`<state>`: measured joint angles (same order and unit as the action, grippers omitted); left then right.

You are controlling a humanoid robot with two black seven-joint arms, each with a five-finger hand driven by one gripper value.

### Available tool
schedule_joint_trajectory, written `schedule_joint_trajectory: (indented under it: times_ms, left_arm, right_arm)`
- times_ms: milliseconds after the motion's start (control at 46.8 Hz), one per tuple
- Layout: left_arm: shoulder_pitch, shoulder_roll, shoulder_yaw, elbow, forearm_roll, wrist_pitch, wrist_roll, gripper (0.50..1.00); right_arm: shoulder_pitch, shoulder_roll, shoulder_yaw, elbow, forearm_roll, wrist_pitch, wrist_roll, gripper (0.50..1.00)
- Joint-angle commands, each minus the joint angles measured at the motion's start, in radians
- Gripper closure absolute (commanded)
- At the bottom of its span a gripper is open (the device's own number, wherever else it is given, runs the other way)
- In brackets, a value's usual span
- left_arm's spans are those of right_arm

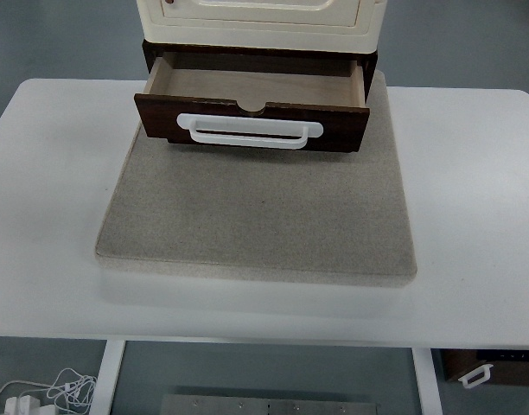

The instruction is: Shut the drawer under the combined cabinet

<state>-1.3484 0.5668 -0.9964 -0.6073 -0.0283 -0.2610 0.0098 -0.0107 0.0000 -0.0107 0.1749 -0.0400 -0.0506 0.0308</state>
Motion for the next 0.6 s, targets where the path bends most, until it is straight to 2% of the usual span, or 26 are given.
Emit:
schedule_joint_trajectory:
  times_ms: [0,342,577]
  left_arm:
    - [0.008,0.044,0.03,-0.11,0.027,0.002,-0.001,0.506]
    - [0.005,0.189,0.179,-0.506,0.062,0.009,-0.008,0.506]
    - [-0.04,0.186,0.265,-0.718,0.165,0.04,-0.011,0.506]
  right_arm:
    - [0.0,0.0,0.0,0.0,0.0,0.0,0.0,0.548]
    - [0.0,0.0,0.0,0.0,0.0,0.0,0.0,0.548]
    - [0.0,0.0,0.0,0.0,0.0,0.0,0.0,0.548]
